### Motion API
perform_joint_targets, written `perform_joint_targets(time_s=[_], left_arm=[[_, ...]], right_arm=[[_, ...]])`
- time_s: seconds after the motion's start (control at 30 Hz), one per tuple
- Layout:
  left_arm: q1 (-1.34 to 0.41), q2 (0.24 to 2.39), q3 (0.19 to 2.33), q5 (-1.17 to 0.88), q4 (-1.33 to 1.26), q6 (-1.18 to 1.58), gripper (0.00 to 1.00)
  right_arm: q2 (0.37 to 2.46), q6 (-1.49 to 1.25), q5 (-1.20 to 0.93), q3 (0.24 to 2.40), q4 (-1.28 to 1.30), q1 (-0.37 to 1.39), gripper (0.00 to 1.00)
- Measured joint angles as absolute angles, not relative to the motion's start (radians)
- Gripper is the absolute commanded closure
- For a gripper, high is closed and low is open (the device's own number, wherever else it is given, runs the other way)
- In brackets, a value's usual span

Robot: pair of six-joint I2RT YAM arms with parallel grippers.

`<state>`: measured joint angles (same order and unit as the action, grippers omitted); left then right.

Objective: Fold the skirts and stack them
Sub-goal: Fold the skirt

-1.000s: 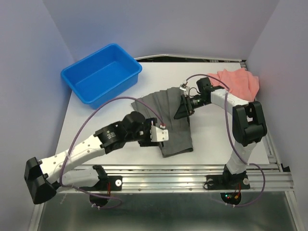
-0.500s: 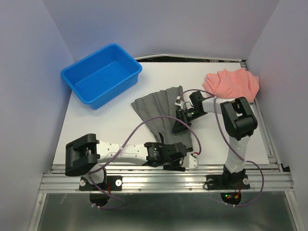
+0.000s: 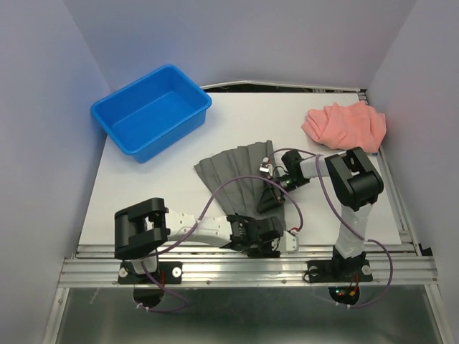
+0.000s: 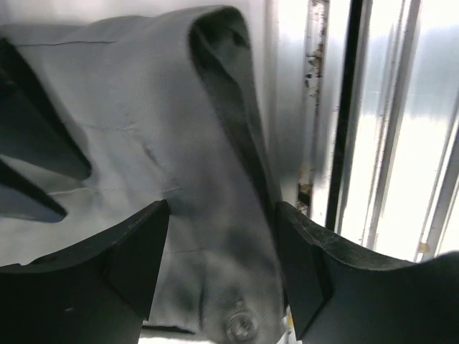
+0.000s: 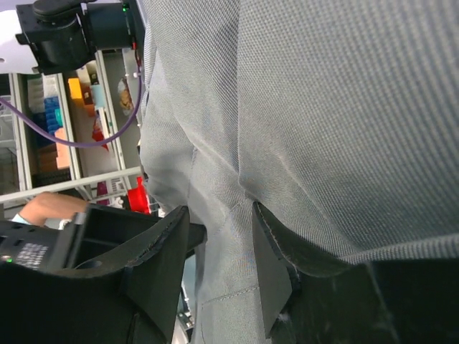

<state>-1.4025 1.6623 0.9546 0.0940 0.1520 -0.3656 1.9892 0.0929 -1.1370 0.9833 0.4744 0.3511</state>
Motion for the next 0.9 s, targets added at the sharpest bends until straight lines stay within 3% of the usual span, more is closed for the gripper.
perform_joint_targets(time_s=[0.37,0.5,0.73,0.83,0.9], left_arm=[[-1.491,1.669,0.908,0.138,0.123,-0.346,0.26],[-1.508,1.685,0.916,0.191,0.119,-0.326,0.31],[-1.524,1.752,0.924,0.335,0.075,-0.330,0.56],[-1.531,1.752,0.924,0.355,0.072,-0.324,0.78],[-1.546,1.747,0.924,0.364,0.074,-0.323,0.85]], right_arm=[[1.990,0.075,-1.130,0.979,0.477,0.361,0.54],[1.990,0.073,-1.128,0.979,0.477,0.361,0.55],[1.992,0.073,-1.122,0.981,0.480,0.361,0.56],[1.997,0.070,-1.123,0.983,0.489,0.361,0.57],[2.002,0.070,-1.125,0.983,0.507,0.362,0.57]])
